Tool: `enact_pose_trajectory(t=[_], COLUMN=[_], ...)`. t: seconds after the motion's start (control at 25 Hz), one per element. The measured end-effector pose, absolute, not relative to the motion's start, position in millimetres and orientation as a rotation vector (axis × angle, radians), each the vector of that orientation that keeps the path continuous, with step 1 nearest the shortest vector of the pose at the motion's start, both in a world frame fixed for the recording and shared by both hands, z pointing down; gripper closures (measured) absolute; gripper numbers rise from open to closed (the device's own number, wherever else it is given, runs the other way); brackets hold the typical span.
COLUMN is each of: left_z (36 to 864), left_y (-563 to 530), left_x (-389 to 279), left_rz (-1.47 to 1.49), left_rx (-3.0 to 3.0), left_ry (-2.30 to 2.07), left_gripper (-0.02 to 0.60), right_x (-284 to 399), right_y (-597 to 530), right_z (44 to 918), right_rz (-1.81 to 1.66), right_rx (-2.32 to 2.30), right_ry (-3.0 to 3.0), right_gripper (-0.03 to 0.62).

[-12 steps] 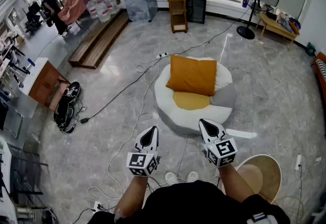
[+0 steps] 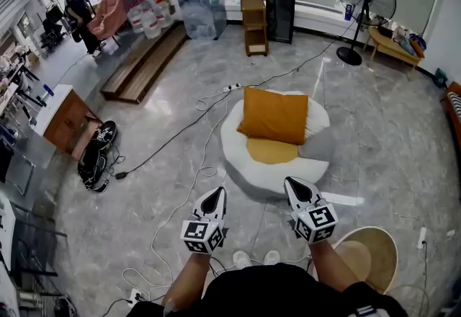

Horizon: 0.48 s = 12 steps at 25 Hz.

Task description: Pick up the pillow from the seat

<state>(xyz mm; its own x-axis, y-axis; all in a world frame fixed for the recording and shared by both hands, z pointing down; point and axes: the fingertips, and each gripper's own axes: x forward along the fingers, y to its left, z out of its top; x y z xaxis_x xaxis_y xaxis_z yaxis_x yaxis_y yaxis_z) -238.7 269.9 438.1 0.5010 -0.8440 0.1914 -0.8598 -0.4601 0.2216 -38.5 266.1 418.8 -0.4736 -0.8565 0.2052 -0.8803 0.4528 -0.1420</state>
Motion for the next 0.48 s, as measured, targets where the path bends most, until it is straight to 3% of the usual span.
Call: enact_pose_trajectory(t=[0.48], left_z=[424], left_y=[271], left_x=[-266], left_rz=[0.019], left_rx=[2.475], left_ry=[-1.439], left_gripper=[0.571], right_x=[-52], right_y=[273], right_z=[423], right_rz=[0.471], right_rx=[1.595], right_ry=[-2.608], right_gripper=[0.588])
